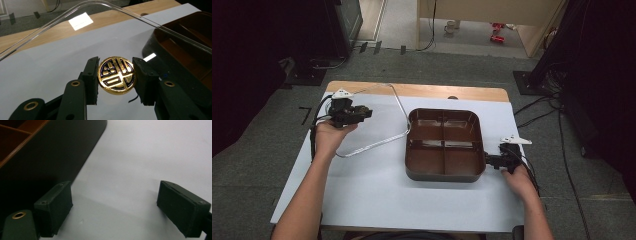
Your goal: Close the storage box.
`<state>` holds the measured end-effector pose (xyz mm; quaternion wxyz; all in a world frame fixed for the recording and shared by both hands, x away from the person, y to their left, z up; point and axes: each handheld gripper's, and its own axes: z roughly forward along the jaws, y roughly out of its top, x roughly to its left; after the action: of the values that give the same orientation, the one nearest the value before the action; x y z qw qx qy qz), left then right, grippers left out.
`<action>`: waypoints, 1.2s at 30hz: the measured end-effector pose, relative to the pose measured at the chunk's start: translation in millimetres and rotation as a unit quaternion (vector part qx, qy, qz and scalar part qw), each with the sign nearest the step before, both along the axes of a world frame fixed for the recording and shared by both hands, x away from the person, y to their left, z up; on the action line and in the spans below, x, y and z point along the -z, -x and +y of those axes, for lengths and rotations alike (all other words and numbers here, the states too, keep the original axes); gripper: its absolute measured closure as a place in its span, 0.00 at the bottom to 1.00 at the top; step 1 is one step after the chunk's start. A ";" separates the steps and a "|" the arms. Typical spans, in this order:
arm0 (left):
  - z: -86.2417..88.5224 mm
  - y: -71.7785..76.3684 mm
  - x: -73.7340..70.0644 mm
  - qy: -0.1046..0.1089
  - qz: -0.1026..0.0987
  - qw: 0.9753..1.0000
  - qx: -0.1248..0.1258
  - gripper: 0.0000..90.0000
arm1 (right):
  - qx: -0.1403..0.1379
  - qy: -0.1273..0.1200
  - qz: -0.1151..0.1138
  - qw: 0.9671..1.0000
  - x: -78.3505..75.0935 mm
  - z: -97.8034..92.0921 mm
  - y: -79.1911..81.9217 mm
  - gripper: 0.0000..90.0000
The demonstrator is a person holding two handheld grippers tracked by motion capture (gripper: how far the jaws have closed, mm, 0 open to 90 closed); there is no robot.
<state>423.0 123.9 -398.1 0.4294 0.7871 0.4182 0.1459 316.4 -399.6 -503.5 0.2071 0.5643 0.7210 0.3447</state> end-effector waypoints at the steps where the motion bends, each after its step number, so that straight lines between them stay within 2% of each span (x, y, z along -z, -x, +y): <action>1: -3.0 1.0 -1.4 0.002 -0.002 1.000 0.002 0.66 | 0.000 0.000 0.000 1.000 0.0 0.0 0.0 0.14; 5: -14.9 4.7 -6.0 0.001 -0.002 1.000 0.021 0.66 | 0.000 -0.001 0.000 1.000 0.0 -0.2 0.0 0.14; 9: -32.9 9.9 -7.9 -0.010 -0.002 0.999 0.041 0.66 | -0.001 -0.004 0.001 1.000 0.0 -0.7 -0.1 0.13; 17: -73.5 20.8 -11.1 -0.018 -0.001 0.996 0.084 0.66 | -0.002 -0.010 0.002 1.000 -0.1 -1.6 -0.2 0.13; 23: -92.3 27.9 -23.2 -0.014 -0.004 0.994 0.106 0.66 | -0.002 -0.006 0.002 1.000 -0.1 -0.8 -0.2 0.13; 28: -110.5 34.0 -32.0 -0.017 0.005 0.993 0.115 0.66 | -0.001 -0.007 0.002 1.000 0.0 -0.8 -0.2 0.13; 36: -137.2 37.9 -31.5 -0.023 0.011 0.989 0.143 0.66 | 0.000 0.001 0.000 1.000 0.0 0.1 0.1 0.14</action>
<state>385.2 -13.2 -366.6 0.4229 0.8500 0.3026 0.0846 316.3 -399.5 -503.5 0.2072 0.5644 0.7212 0.3441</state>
